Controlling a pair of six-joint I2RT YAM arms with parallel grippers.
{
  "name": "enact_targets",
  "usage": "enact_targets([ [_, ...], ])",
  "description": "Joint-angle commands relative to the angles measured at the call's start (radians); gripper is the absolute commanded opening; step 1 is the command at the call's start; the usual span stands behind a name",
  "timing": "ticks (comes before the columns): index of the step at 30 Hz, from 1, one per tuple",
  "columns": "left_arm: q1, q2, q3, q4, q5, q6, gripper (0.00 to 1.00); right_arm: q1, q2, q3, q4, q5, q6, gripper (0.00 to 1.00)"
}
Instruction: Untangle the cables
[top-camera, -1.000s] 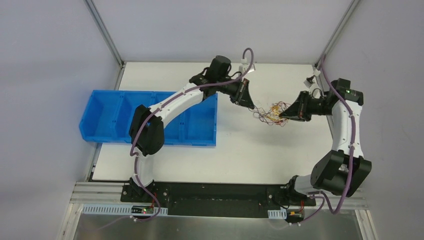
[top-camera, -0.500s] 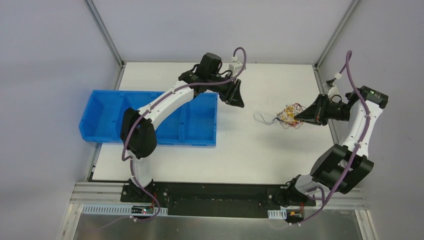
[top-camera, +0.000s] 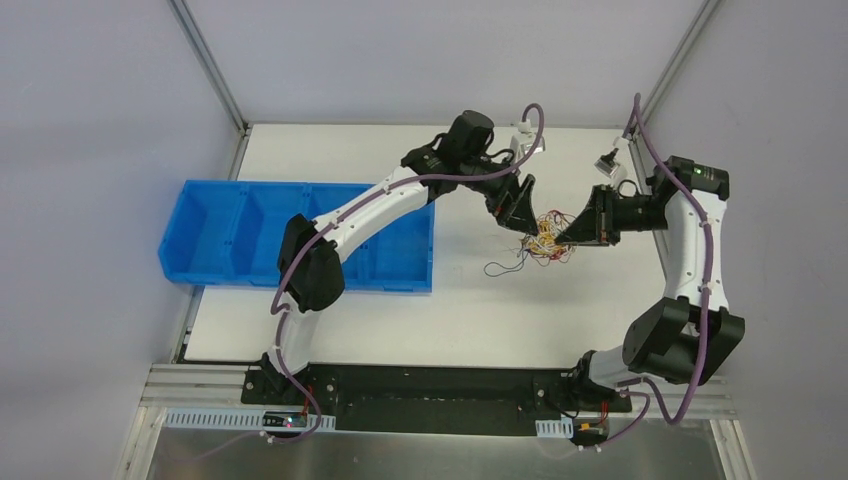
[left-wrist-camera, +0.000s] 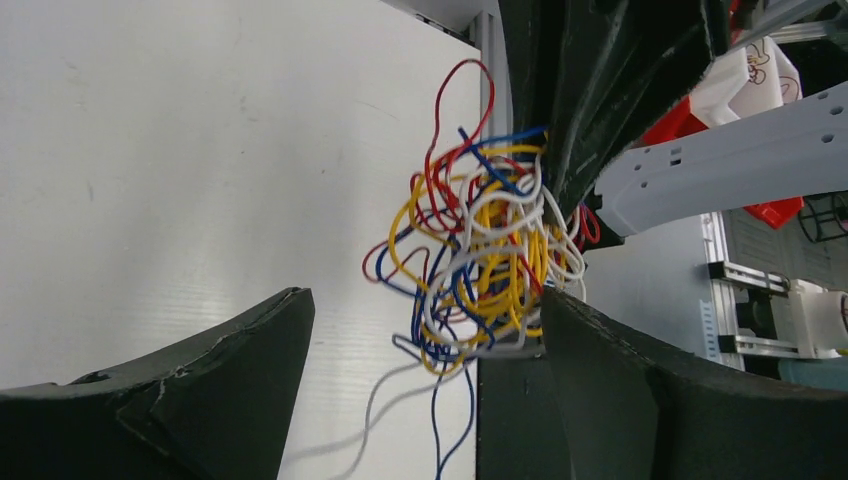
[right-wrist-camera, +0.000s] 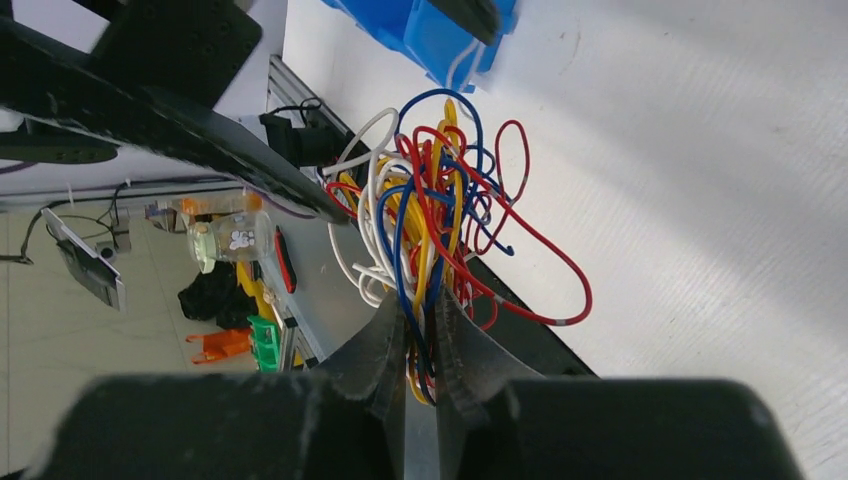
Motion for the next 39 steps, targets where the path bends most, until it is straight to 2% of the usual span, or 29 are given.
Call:
enact_targets([
  [1, -0.033, 0.020, 0.030, 0.112, 0.035, -0.124, 0.85, 0.051, -0.058, 0.004, -0.016, -0.030, -0.012, 0.12],
  [7, -0.035, 0.013, -0.063, 0.346, 0.023, -0.386, 0.80, 0.073, -0.074, -0.006, 0.019, -0.030, 0.020, 0.14],
  [9, -0.036, 0.014, -0.081, 0.399, 0.027, -0.443, 0.72, 0.078, -0.076, -0.008, 0.023, -0.037, 0.030, 0.19],
  [11, -0.034, 0.015, -0.082, 0.414, 0.035, -0.467, 0.55, 0.078, -0.078, -0.004, 0.027, -0.033, 0.041, 0.22],
  [12, -0.034, 0.015, -0.080, 0.417, 0.040, -0.468, 0.33, 0.077, -0.080, -0.002, 0.027, -0.024, 0.045, 0.22],
  [14, -0.027, 0.003, -0.086, 0.411, 0.042, -0.470, 0.01, 0.066, -0.092, -0.006, 0.025, -0.012, 0.049, 0.22],
  [17, -0.002, -0.026, -0.123, 0.403, 0.037, -0.485, 0.00, 0.033, -0.110, -0.015, 0.022, -0.005, 0.049, 0.24],
  [20, 0.035, -0.053, -0.179, 0.412, 0.024, -0.510, 0.00, -0.008, -0.109, -0.022, 0.013, 0.009, 0.054, 0.43],
  [21, 0.042, -0.058, -0.189, 0.413, 0.026, -0.512, 0.00, -0.020, -0.107, -0.025, 0.014, 0.015, 0.056, 0.46],
  [24, 0.052, -0.069, -0.204, 0.417, 0.033, -0.512, 0.00, -0.043, -0.094, -0.040, 0.036, 0.002, 0.066, 0.46],
  [27, 0.051, -0.068, -0.210, 0.456, 0.045, -0.540, 0.00, -0.040, -0.088, -0.089, 0.188, -0.052, 0.191, 0.45],
  [30, 0.050, -0.063, -0.204, 0.462, 0.049, -0.546, 0.00, -0.007, -0.099, -0.151, 0.400, -0.038, 0.393, 0.60],
  [32, 0.051, -0.065, -0.203, 0.462, 0.050, -0.547, 0.00, 0.033, -0.115, -0.183, 0.506, -0.005, 0.463, 0.63],
  [34, 0.049, -0.067, -0.203, 0.462, 0.049, -0.550, 0.00, 0.065, -0.119, -0.201, 0.578, 0.000, 0.514, 0.60],
  [35, 0.048, -0.068, -0.204, 0.462, 0.048, -0.550, 0.00, 0.073, -0.114, -0.203, 0.592, -0.007, 0.527, 0.55],
  [36, 0.048, -0.069, -0.203, 0.462, 0.045, -0.550, 0.00, 0.077, -0.107, -0.203, 0.601, -0.010, 0.532, 0.47],
  [39, 0.054, -0.079, -0.200, 0.447, 0.035, -0.547, 0.00, 0.076, -0.097, -0.194, 0.557, 0.012, 0.489, 0.14],
])
